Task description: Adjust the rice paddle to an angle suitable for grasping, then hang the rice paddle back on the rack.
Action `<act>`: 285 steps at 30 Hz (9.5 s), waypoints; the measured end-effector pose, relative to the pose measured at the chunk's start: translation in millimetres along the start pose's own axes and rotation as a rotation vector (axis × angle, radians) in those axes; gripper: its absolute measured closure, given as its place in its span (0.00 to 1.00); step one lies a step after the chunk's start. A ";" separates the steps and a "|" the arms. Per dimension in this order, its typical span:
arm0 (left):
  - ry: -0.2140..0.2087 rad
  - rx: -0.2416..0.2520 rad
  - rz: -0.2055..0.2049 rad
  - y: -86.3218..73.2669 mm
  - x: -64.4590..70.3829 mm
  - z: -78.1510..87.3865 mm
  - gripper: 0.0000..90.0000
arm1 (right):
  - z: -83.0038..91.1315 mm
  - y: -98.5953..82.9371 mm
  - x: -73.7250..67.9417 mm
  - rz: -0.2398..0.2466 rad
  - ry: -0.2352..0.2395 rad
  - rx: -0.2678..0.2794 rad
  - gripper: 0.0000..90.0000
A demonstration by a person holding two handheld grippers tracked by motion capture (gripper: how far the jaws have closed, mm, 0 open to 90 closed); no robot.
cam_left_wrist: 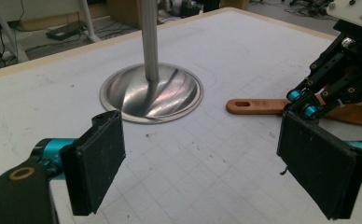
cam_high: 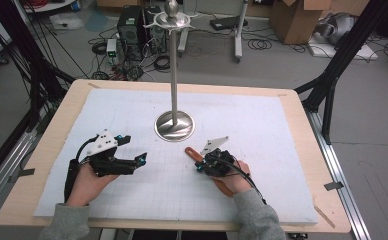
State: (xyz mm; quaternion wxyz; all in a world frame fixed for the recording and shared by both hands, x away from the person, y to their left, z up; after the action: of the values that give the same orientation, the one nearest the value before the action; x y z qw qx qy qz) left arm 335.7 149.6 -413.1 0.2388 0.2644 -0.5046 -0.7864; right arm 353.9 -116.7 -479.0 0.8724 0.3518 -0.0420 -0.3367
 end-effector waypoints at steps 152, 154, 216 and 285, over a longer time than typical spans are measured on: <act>0.015 -0.067 -0.009 -15.6 -1.9 1.1 0.18 | 6.0 5.3 10.5 -0.190 -0.199 -0.134 0.61; 0.015 -0.067 -0.009 -15.6 -2.1 1.1 0.18 | 6.4 5.2 11.0 -0.190 -0.200 -0.132 0.63; -0.012 -0.073 -0.016 -15.8 0.8 -2.4 0.19 | 98.8 31.2 16.4 -0.194 -0.171 0.249 0.72; -0.005 -0.018 -0.001 -6.8 -1.2 7.1 0.18 | 160.8 71.7 1.3 -0.098 -0.082 0.456 0.72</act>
State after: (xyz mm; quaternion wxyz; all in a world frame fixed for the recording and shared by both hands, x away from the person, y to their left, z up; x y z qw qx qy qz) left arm 331.2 157.6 -416.7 0.2396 0.2604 -0.4980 -0.7917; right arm 345.1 -174.0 -312.8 0.7508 0.5273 -0.1350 -0.3743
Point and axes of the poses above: each handheld gripper's, and its own axes: z roughly backward along the jaws, y roughly out of its top, x roughly to its right, the point moved 6 cm from there along -z, roughly forward along the jaws, and after that the axes turned 13 degrees about -z, right-handed, at the moved point
